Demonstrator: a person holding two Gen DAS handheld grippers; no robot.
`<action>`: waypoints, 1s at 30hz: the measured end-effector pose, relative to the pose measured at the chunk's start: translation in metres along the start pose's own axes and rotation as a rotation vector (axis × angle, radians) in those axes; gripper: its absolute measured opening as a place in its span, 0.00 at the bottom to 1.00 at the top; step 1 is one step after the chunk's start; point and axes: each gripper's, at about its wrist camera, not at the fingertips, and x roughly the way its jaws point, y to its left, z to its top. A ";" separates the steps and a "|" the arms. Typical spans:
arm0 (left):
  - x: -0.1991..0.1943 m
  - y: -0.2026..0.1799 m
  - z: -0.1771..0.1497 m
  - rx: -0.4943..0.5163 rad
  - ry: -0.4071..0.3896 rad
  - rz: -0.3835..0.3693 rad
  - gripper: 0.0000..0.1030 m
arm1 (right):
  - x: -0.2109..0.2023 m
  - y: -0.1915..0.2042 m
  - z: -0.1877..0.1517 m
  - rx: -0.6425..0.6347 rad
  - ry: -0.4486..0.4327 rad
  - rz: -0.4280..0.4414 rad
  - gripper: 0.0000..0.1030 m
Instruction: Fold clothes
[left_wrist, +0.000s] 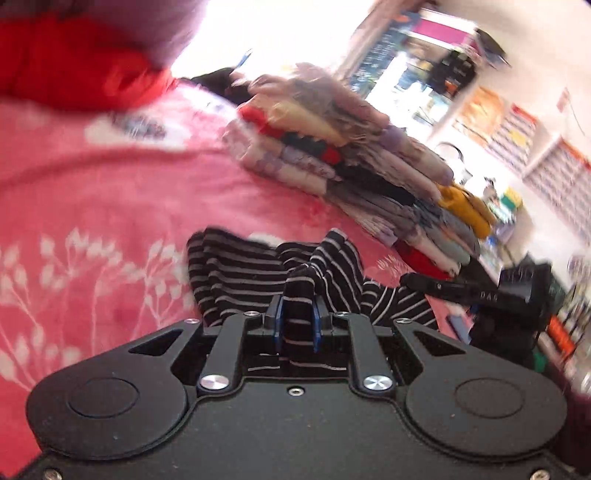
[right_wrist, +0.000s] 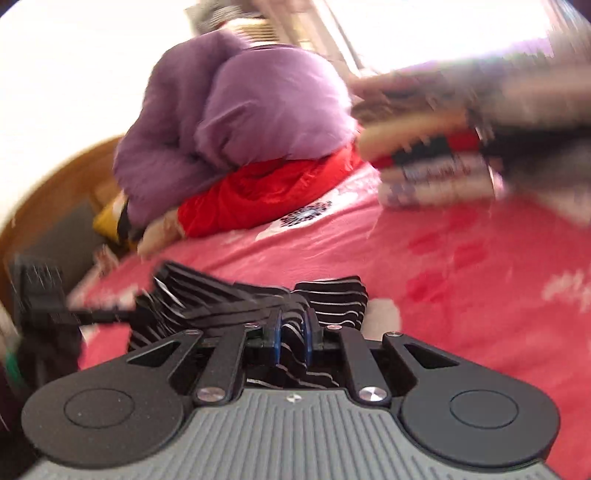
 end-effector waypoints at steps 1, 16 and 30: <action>0.003 0.006 -0.002 -0.047 0.006 0.012 0.25 | 0.005 -0.009 -0.004 0.052 -0.013 0.001 0.13; -0.006 -0.017 -0.017 0.041 -0.067 0.019 0.11 | 0.013 0.003 -0.052 0.090 0.071 -0.010 0.19; 0.024 0.023 0.018 -0.048 -0.242 -0.068 0.10 | 0.049 -0.034 0.013 0.070 -0.176 0.126 0.17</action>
